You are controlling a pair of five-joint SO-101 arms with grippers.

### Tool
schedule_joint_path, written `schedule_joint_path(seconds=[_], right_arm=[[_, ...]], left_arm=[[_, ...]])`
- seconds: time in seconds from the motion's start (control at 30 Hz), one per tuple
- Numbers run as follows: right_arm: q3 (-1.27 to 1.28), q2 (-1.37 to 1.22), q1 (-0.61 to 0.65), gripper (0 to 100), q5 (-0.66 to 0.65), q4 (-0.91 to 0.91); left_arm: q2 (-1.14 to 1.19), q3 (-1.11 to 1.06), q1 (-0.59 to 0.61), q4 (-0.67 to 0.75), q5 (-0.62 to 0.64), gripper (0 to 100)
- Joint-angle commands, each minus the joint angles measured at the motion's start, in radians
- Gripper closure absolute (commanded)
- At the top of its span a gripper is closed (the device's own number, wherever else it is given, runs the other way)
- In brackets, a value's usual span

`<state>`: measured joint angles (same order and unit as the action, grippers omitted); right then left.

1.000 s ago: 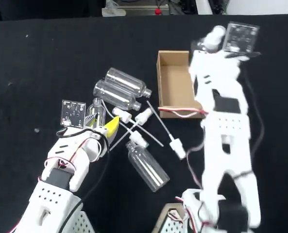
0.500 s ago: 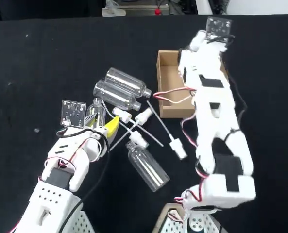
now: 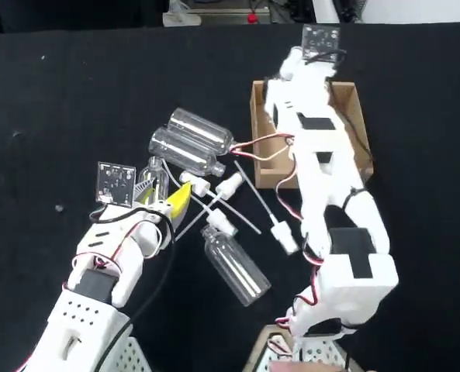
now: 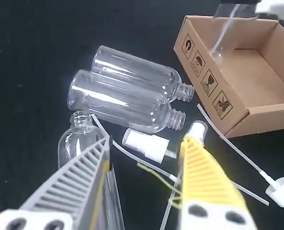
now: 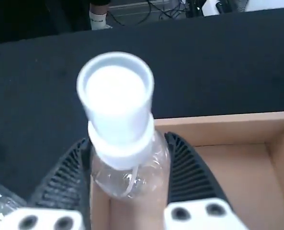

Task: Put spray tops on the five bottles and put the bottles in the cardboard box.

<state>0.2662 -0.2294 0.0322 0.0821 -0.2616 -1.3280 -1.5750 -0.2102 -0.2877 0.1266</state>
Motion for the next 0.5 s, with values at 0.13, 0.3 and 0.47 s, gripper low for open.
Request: schedule_joint_path(seconds=[0.13,0.3,0.47], right_arm=[[-0.061,-0.045,0.023,98.8,0.0,0.144],[-0.061,-0.065,0.025,98.7,-0.002,0.144],[-0.064,-0.084,0.025,98.6,0.002,0.144]], left_arm=[[-0.008,0.015,-0.002,0.023,0.009,77],[-0.008,0.015,-0.002,0.025,0.009,77],[-0.008,0.015,-0.002,0.025,0.009,77]])
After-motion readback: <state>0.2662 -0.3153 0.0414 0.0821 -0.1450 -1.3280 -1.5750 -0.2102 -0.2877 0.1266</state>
